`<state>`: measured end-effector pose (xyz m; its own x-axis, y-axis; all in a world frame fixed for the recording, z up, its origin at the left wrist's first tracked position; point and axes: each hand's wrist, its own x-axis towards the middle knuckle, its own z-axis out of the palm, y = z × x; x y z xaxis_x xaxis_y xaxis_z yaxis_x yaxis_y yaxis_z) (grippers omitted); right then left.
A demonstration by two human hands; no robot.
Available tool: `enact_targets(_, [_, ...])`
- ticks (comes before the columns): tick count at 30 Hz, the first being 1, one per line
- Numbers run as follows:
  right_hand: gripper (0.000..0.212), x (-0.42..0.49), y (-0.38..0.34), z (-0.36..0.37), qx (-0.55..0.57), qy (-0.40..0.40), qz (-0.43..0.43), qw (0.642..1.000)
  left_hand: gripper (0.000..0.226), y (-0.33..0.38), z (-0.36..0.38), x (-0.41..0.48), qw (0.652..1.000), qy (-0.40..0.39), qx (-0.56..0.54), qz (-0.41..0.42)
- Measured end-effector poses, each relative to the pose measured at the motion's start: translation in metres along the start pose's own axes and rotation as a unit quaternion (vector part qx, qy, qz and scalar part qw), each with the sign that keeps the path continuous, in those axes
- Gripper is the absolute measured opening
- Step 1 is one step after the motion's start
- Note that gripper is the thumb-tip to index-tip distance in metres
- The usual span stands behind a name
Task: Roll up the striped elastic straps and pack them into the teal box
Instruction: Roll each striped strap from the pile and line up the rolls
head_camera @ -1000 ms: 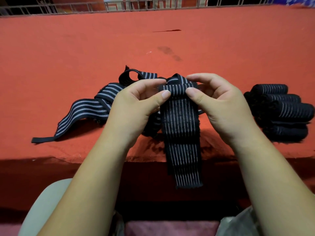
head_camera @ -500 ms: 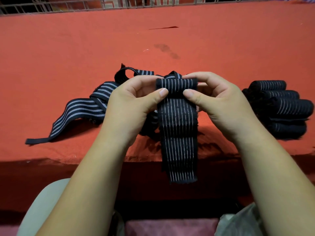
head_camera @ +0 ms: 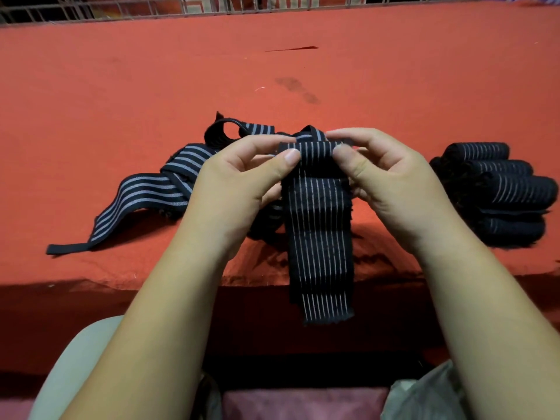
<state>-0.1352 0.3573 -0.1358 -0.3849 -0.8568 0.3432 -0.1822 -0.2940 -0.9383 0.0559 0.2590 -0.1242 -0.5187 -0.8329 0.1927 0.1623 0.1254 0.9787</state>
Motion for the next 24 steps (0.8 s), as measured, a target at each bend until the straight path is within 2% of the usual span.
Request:
enact_targets(3, [0.020,0.002,0.003,-0.002,-0.005,0.026,0.016,1.000,0.022,0.001,0.000,0.000,1.000,-0.003,-0.009,-0.003])
enact_targets(8, [0.017,0.001,0.003,-0.001,-0.021,0.032,-0.007,0.999,0.029,0.001,-0.001,0.002,1.000,-0.004,-0.006,-0.027])
enact_targets(12, [0.025,0.001,0.003,-0.001,-0.016,0.036,-0.019,0.999,0.016,-0.002,0.000,0.002,0.999,0.014,0.005,-0.029])
enact_targets(17, [0.031,0.001,0.004,-0.004,-0.017,0.021,-0.029,0.999,0.025,-0.005,-0.001,0.004,0.999,-0.007,-0.017,-0.027])
enact_targets(20, [0.030,0.001,0.004,-0.003,-0.022,0.021,-0.005,1.000,0.038,-0.011,-0.002,0.007,0.999,0.001,-0.037,-0.029])
enact_targets(22, [0.024,0.001,0.004,-0.004,-0.065,0.009,0.020,0.998,0.047,-0.013,-0.003,0.009,0.998,0.009,-0.052,-0.028])
enact_targets(24, [0.021,0.000,0.004,-0.007,-0.110,-0.003,0.059,0.992,0.045,-0.013,-0.003,0.011,0.998,0.015,-0.060,-0.021])
